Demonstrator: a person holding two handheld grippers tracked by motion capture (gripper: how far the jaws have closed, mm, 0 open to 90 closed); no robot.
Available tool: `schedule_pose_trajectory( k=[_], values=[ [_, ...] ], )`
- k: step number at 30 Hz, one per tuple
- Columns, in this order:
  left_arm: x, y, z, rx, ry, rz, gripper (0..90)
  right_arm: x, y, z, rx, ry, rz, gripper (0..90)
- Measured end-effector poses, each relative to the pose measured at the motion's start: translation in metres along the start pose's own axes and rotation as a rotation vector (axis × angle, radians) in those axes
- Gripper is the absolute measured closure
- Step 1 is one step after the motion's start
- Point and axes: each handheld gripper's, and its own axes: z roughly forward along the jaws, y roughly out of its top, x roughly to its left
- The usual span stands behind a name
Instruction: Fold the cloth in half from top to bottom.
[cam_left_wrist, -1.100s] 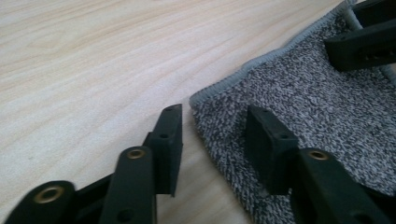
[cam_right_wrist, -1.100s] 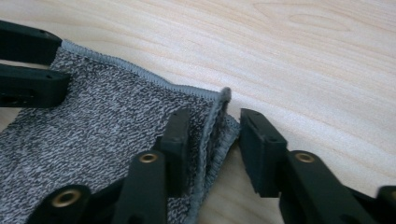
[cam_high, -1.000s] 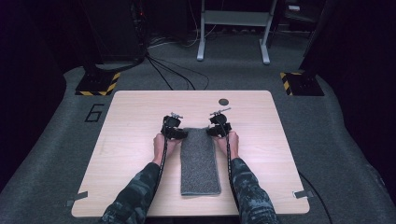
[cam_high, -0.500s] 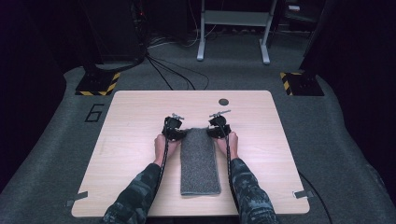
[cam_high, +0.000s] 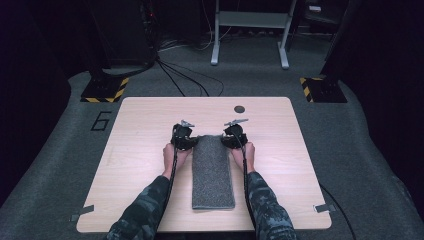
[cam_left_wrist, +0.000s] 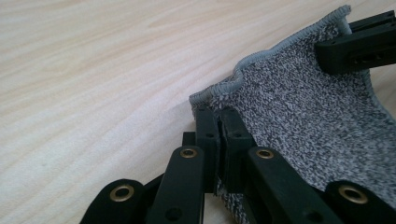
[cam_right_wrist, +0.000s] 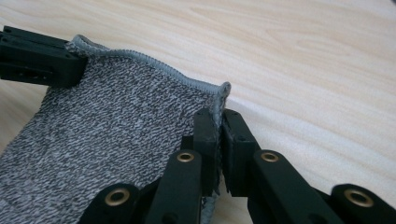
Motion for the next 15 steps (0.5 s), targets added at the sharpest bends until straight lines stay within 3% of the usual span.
schedule_pose_trajectory(
  k=[15],
  values=[
    [0.001,0.010,-0.025,-0.077,-0.001,0.016,87.8,0.012,0.014,-0.026,-0.085,0.001,-0.047,85.6]
  ],
)
